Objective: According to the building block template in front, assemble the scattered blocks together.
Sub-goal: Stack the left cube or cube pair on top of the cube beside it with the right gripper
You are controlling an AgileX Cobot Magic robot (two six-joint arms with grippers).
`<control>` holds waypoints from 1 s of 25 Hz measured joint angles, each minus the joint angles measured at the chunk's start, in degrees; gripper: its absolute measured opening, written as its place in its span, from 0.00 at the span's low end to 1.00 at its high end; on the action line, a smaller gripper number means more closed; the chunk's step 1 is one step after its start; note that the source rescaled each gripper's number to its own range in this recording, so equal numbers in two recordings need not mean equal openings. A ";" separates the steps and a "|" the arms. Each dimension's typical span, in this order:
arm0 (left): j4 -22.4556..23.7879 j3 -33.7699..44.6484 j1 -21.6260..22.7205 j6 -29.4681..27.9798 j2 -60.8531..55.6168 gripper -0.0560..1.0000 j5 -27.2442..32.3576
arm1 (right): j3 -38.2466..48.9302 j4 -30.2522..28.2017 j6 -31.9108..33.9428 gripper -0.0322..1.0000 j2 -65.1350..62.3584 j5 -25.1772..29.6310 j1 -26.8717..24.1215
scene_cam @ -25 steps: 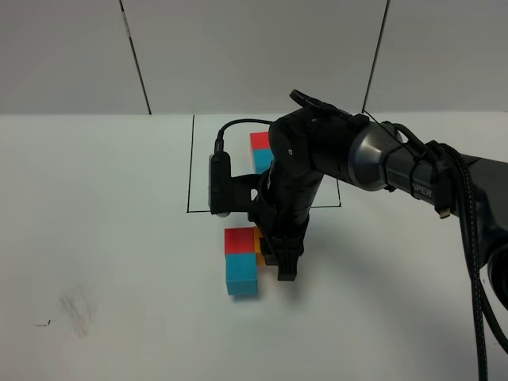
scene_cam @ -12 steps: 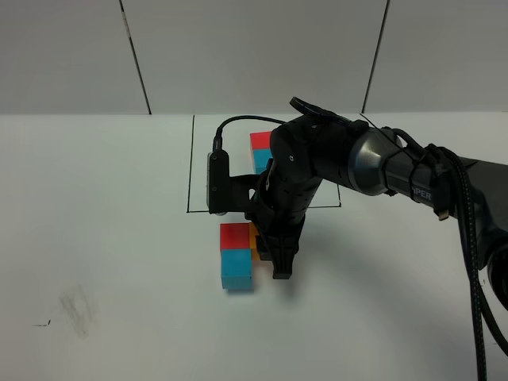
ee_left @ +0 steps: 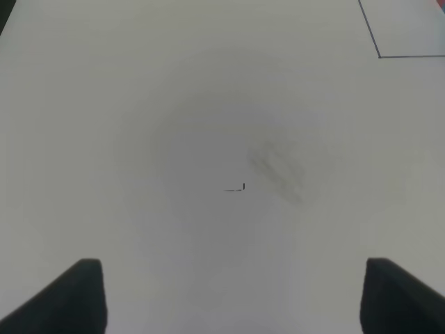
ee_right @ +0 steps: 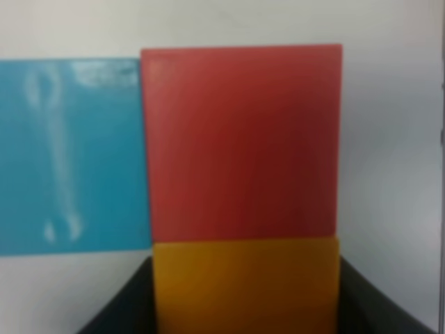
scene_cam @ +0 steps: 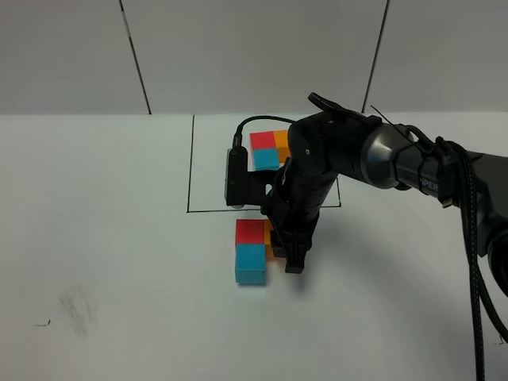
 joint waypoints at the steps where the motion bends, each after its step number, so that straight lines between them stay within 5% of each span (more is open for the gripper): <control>1: 0.00 0.00 0.00 0.00 0.00 0.86 0.00 | 0.00 0.17 -0.13 0.04 0.04 0.00 0.00; 25: 0.00 0.00 0.00 0.00 0.00 0.86 0.00 | 0.49 4.18 -5.52 0.04 1.70 -0.66 0.00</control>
